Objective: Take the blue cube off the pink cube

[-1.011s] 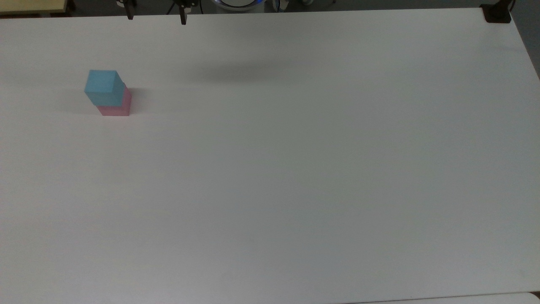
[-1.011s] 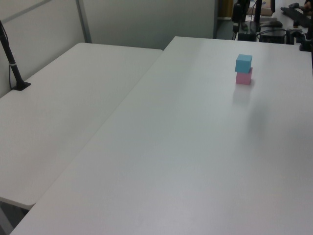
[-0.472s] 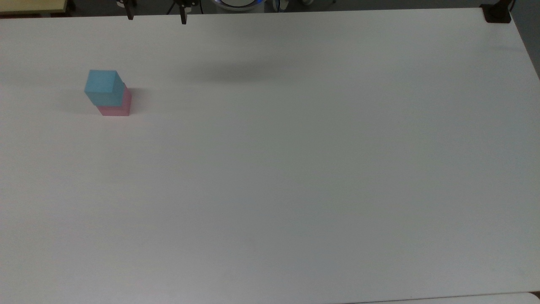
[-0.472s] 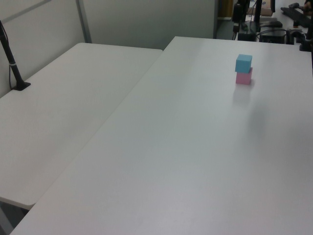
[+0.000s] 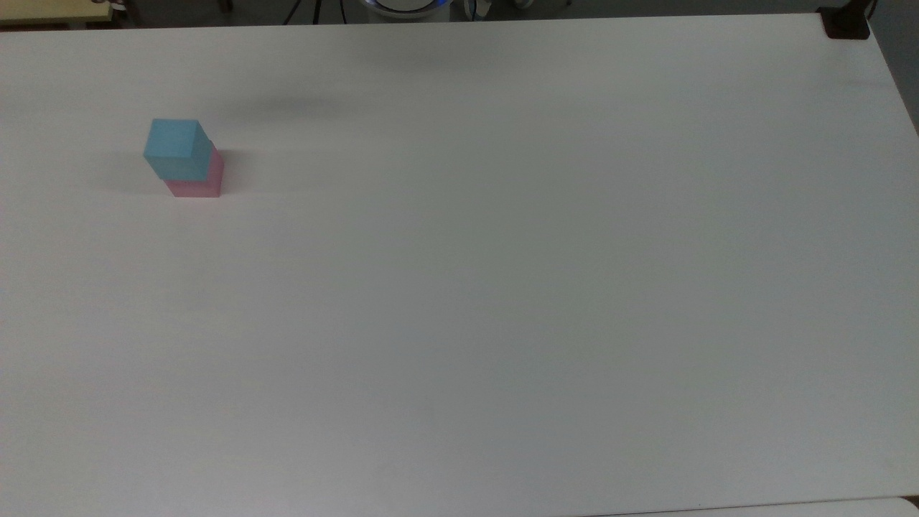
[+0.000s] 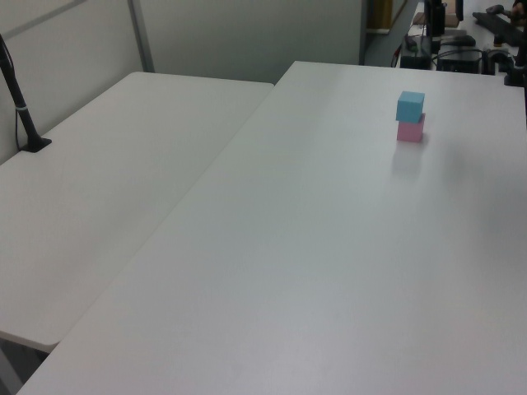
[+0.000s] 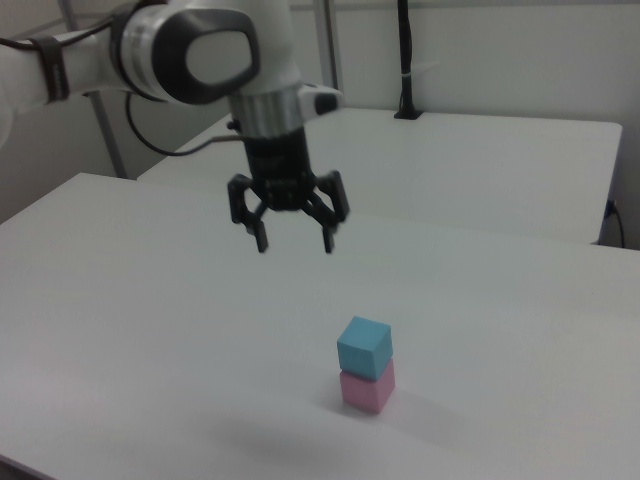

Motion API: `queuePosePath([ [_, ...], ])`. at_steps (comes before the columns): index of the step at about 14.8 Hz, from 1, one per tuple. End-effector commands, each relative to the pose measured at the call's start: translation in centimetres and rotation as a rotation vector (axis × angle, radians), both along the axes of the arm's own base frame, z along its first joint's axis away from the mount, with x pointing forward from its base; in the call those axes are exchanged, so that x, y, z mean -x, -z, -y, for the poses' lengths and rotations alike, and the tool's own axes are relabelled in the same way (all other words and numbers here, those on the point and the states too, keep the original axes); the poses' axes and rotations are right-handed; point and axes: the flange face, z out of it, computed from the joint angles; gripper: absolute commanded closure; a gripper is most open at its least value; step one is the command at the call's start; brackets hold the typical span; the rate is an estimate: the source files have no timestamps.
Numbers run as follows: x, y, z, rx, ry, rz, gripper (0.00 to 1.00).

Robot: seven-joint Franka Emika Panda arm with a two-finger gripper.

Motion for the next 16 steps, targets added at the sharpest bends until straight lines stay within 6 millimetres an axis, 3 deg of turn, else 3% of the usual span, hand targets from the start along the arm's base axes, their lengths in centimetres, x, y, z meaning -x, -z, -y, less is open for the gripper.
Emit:
queuePosePath([
  [1, 1.2, 2.7, 4.2, -0.002, 0.056, 0.005, 0.0],
  [5, 1.3, 7.9, 6.8, 0.01, 0.186, 0.084, 0.0],
  [10, -0.1, 12.1, 7.0, 0.032, 0.292, 0.171, 0.0],
  [16, -1.8, 16.9, 6.5, 0.007, 0.324, 0.13, 0.0],
])
